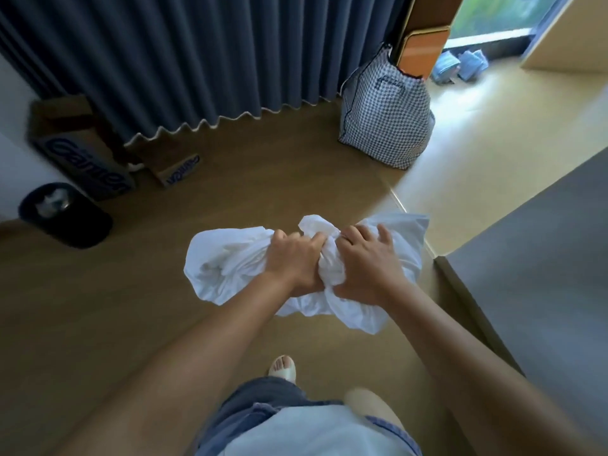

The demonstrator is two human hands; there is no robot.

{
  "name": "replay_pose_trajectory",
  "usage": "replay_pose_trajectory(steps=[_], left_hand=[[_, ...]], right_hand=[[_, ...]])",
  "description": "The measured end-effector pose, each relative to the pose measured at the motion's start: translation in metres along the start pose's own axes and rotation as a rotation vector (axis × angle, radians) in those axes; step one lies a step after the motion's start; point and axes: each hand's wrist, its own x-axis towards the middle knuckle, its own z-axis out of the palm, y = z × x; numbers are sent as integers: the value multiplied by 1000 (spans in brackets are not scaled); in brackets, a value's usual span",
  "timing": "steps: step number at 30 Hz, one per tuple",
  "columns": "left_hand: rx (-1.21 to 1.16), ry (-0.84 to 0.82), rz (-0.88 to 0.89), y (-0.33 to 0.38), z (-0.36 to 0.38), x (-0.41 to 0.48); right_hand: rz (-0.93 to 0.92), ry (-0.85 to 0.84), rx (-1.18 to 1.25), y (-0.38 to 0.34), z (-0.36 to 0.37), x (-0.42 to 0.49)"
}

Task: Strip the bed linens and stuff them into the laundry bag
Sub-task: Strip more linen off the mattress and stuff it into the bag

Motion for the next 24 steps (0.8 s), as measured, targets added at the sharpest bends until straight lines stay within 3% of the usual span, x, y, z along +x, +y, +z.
replay_pose_trajectory(steps=[9,24], left_hand=[[81,8,276,29,-30,219],[154,42,353,80,-84,558]], right_hand=[[304,57,84,148,-12,103],[418,135,178,401,-58,303]])
